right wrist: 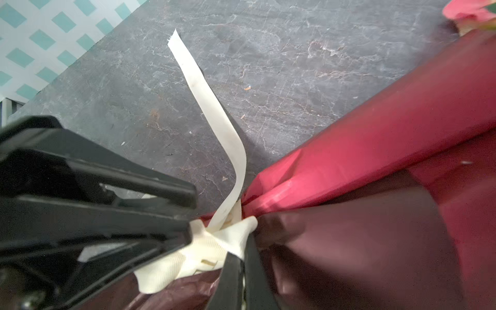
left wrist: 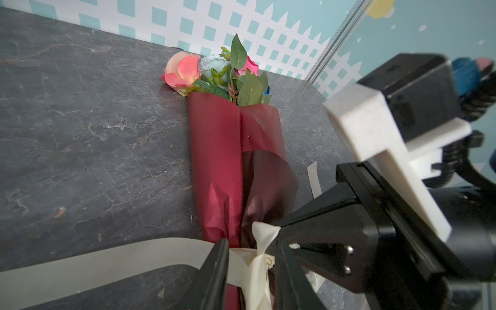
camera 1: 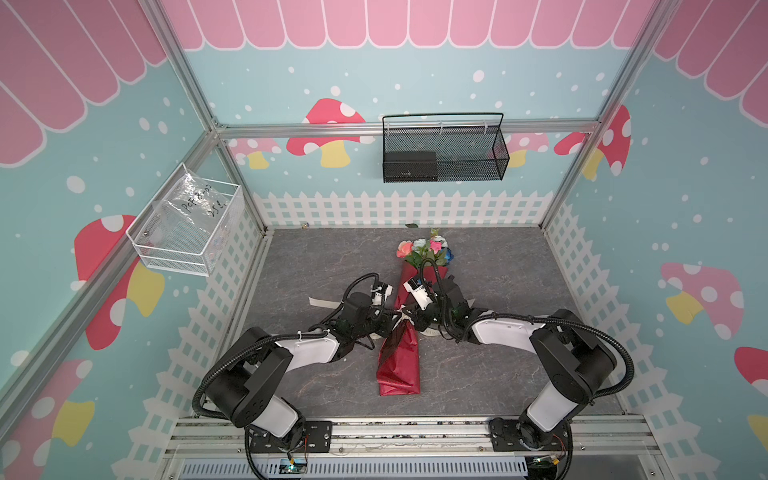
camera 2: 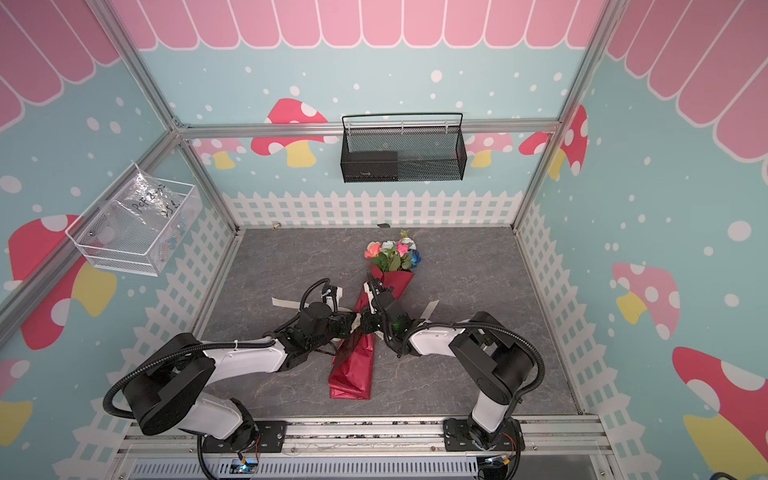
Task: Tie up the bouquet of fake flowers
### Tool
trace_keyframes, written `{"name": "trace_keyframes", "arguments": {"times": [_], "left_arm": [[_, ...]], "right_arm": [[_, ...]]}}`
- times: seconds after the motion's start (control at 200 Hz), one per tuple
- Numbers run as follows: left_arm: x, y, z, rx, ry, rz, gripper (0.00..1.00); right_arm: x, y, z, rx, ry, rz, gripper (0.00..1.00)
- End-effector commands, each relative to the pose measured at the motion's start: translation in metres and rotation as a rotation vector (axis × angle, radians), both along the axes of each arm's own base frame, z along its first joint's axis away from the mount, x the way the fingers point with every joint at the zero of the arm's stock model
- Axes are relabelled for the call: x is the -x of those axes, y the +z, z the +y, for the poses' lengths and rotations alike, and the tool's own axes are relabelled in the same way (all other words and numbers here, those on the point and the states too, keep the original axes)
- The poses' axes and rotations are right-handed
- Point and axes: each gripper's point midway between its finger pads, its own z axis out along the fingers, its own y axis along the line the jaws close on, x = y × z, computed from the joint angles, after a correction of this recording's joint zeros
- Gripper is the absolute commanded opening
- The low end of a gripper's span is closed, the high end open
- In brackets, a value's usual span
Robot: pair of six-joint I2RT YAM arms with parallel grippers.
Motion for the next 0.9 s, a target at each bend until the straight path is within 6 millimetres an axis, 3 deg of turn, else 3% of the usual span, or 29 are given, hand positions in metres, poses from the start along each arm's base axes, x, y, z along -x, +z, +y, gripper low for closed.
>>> {"name": "trace_keyframes", "arguments": {"times": [0.0,0.21,0.545,0.7,0.896], "left_arm": [[-0.005,0.014,0.002,0.040,0.042,-0.042,0.00],[-0.007,0.016,0.003,0.045,0.054,-0.047,0.00],[0.003,0.011,0.000,0.041,0.006,-0.025,0.00],[0.009,0.009,-0.005,0.022,-0.069,-0.051,0.00],[0.006,0.019,-0.012,0.029,-0.114,-0.144,0.00]], "right_arm": [[0.011,-0.009,-0.006,0.027,0.015,0.023,0.07],[0.021,-0.013,-0.010,0.013,0.034,0.037,0.07],[0.028,0.007,-0.009,-0.011,0.079,-0.004,0.08],[0.020,0.031,-0.009,0.017,0.107,-0.062,0.07],[0.005,0.056,-0.012,0.028,0.163,-0.116,0.09]]}}
